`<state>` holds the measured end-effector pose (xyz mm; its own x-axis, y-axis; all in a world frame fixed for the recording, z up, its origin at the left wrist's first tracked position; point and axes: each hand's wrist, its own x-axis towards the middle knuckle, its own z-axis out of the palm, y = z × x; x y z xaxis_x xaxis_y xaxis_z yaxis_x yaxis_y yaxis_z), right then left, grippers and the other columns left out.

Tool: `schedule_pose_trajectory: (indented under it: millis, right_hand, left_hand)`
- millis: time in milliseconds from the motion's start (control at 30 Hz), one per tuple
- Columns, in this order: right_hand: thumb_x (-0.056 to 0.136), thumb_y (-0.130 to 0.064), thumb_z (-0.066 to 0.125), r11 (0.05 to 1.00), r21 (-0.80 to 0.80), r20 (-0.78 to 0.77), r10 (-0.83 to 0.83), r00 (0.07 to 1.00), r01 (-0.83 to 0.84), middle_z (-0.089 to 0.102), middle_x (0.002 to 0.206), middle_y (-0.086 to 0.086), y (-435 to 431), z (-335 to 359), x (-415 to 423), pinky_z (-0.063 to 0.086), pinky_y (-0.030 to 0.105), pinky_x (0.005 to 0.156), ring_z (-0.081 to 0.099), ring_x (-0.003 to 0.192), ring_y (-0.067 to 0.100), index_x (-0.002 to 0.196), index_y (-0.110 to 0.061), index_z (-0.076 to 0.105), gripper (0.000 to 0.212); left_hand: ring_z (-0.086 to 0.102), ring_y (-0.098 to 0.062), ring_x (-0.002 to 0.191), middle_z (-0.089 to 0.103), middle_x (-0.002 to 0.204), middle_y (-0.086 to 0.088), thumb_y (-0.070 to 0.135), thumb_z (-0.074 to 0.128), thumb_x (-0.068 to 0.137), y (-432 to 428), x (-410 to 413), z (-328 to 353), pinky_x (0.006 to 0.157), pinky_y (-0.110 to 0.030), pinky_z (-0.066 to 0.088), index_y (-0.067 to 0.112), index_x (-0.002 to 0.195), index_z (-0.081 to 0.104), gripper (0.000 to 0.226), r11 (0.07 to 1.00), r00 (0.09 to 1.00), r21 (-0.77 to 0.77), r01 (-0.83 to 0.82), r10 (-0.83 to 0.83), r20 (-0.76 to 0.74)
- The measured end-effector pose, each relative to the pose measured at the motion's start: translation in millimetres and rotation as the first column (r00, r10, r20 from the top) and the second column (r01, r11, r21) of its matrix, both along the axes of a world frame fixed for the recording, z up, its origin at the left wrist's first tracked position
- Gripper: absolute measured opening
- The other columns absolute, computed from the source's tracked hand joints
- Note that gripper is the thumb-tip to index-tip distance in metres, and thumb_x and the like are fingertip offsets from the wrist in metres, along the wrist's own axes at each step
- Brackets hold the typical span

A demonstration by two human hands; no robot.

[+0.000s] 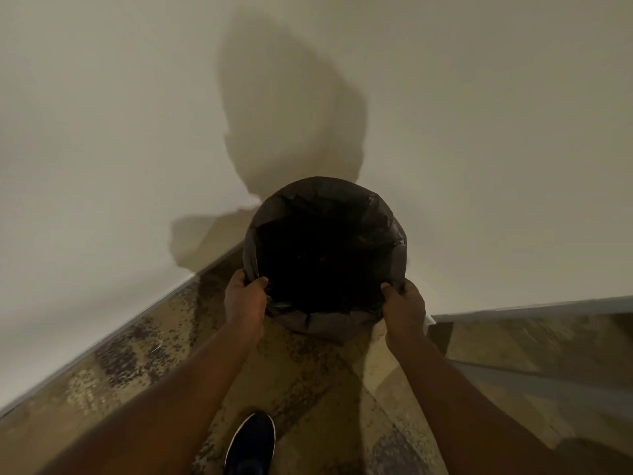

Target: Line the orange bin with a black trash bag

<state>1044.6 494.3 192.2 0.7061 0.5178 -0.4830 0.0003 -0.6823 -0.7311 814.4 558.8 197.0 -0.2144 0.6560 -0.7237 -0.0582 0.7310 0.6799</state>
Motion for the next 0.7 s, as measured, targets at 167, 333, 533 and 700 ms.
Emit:
schedule_pose_trajectory:
  millis: [167, 333, 533, 700]
  right_hand:
    - [0.100, -0.017, 0.056, 0.999, -0.021, -0.023, -0.025, 0.999, 0.025, 0.067, 0.110, 0.006, 10.3, -34.4, 7.2, 0.055, 0.045, 0.093, 0.062, 0.101, 0.027, 0.127, -0.013, 0.062, 0.028]
    - [0.102, -0.015, 0.054, 0.998, -0.014, -0.071, -0.062, 0.996, 0.061, 0.067, 0.109, 0.005, 12.2, -52.3, 7.6, 0.054, 0.043, 0.093, 0.062, 0.104, 0.028, 0.125, -0.011, 0.062, 0.025]
    - [0.104, -0.018, 0.053, 0.997, -0.051, -0.095, -0.060, 0.994, 0.055, 0.065, 0.118, 0.003, 20.2, -56.2, 18.0, 0.053, 0.043, 0.099, 0.060, 0.105, 0.024, 0.131, -0.014, 0.058, 0.028]
    - [0.100, -0.032, 0.061, 0.993, -0.120, -0.147, -0.004, 0.989, -0.013, 0.054, 0.145, 0.009, 27.8, -33.4, 23.0, 0.053, 0.042, 0.098, 0.057, 0.114, 0.027, 0.148, -0.016, 0.041, 0.055]
  left_hand:
    - [0.065, -0.020, 0.093, 0.067, 0.103, 0.003, 0.010, 0.055, 0.102, 11.8, 6.6, -33.3, 0.087, -0.044, 0.056, 0.022, 0.118, 0.061, 0.021, 0.999, 0.999, 0.010, 0.033, -0.033, -0.013]
    - [0.065, -0.023, 0.103, 0.067, 0.112, -0.001, 0.012, 0.056, 0.101, 16.3, 9.4, -47.8, 0.094, -0.045, 0.056, 0.022, 0.123, 0.061, 0.024, 0.998, 0.998, 0.024, 0.058, -0.058, 0.003]
    - [0.063, -0.020, 0.098, 0.066, 0.114, -0.001, 0.018, 0.058, 0.101, 21.9, 13.8, -48.8, 0.081, -0.033, 0.054, 0.021, 0.127, 0.059, 0.026, 0.988, 0.988, 0.066, 0.142, -0.138, -0.066]
    - [0.062, -0.029, 0.115, 0.061, 0.135, -0.007, 0.026, 0.069, 0.094, 28.9, 13.3, -31.7, 0.098, -0.043, 0.054, 0.018, 0.139, 0.050, 0.049, 0.968, 0.964, -0.006, 0.252, -0.251, -0.086]
